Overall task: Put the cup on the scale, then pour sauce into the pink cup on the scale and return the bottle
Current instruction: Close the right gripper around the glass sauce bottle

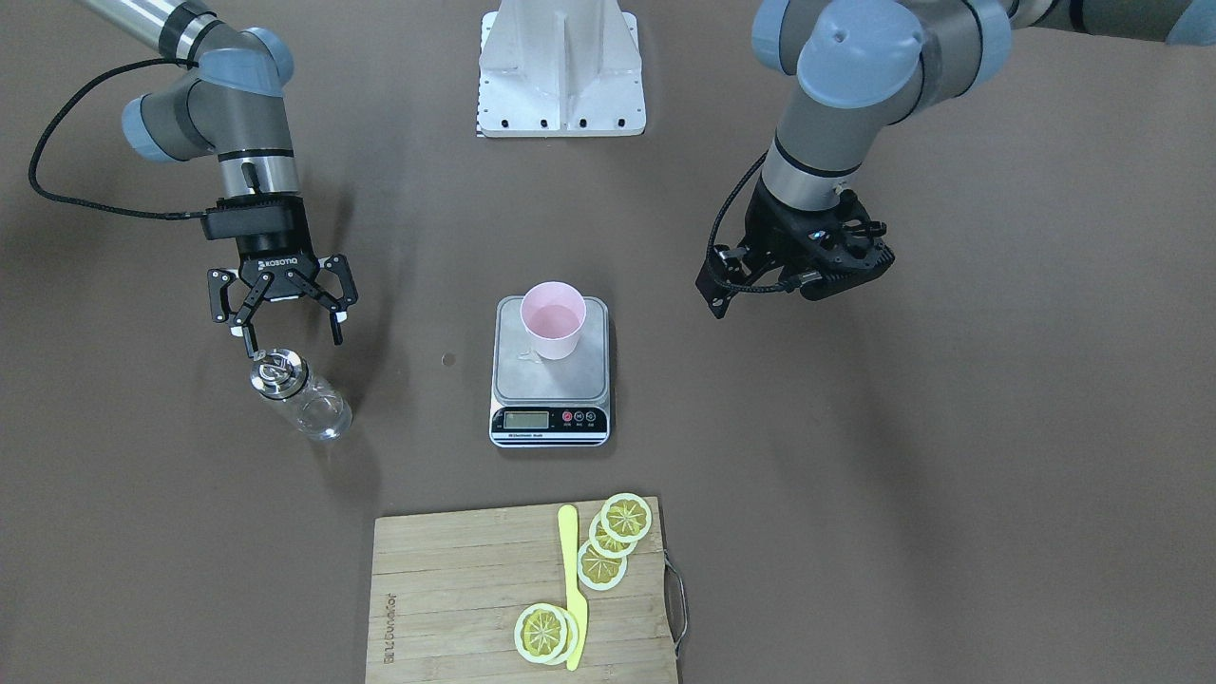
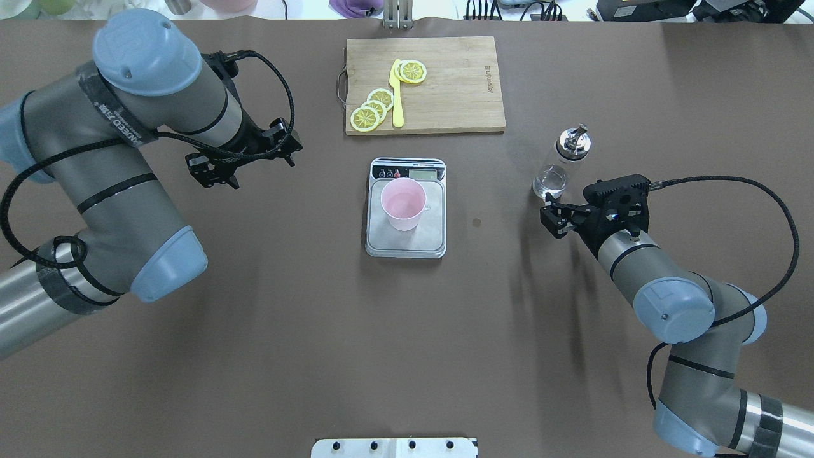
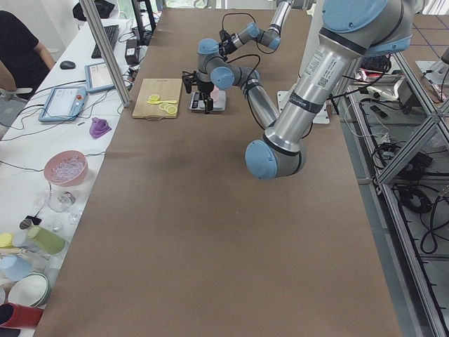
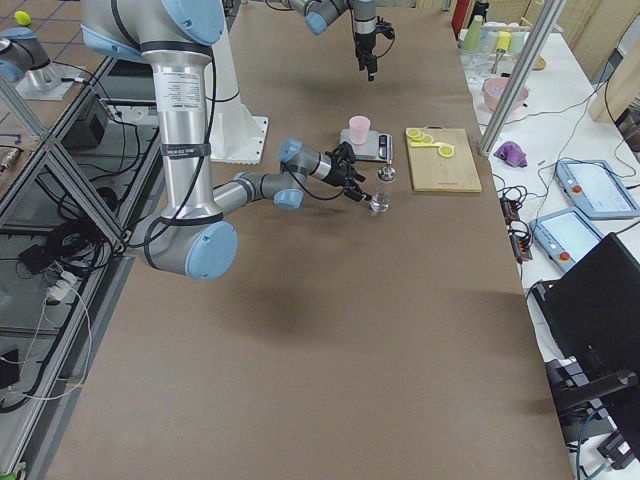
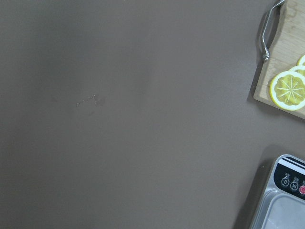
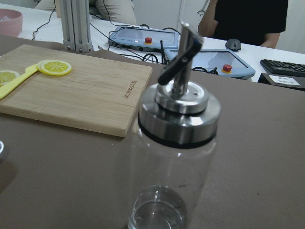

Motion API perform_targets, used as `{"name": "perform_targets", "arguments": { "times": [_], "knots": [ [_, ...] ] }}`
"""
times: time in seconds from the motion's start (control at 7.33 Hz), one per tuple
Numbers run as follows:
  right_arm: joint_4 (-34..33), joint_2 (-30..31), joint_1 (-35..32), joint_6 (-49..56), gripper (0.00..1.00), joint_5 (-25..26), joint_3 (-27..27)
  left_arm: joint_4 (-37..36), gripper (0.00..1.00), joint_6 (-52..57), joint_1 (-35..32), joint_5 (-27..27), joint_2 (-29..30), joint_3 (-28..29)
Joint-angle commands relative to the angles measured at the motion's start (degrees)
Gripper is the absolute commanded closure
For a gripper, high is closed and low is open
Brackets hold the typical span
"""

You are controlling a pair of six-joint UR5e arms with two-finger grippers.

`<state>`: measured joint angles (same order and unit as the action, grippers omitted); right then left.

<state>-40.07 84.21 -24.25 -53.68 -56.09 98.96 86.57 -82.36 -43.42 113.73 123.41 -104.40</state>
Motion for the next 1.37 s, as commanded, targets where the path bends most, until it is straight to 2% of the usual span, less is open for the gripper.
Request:
{"name": "perform_targets", "arguments": {
  "times": [0.0, 0.27, 0.55, 1.23],
  "knots": [
    [2.1, -0.3, -1.1, 0.8, 0.02, -0.1, -2.4, 0.0, 0.02, 0.2, 0.0, -0.1, 0.0, 0.0],
    [4.1, -3.3, -1.3, 1.3, 0.02, 0.0, -6.1, -0.1, 0.02, 0.1, 0.0, -0.1, 0.0, 0.2],
    [4.1, -3.9, -1.8, 1.5, 0.02, -0.1, -6.3, -0.1, 0.02, 0.1, -0.1, -0.1, 0.0, 0.2],
    [5.3, -8.2, -4.3, 2.3, 0.02, -0.5, -11.2, -0.1, 0.02, 0.1, -0.1, 0.0, 0.0, 0.4]
  ]
}}
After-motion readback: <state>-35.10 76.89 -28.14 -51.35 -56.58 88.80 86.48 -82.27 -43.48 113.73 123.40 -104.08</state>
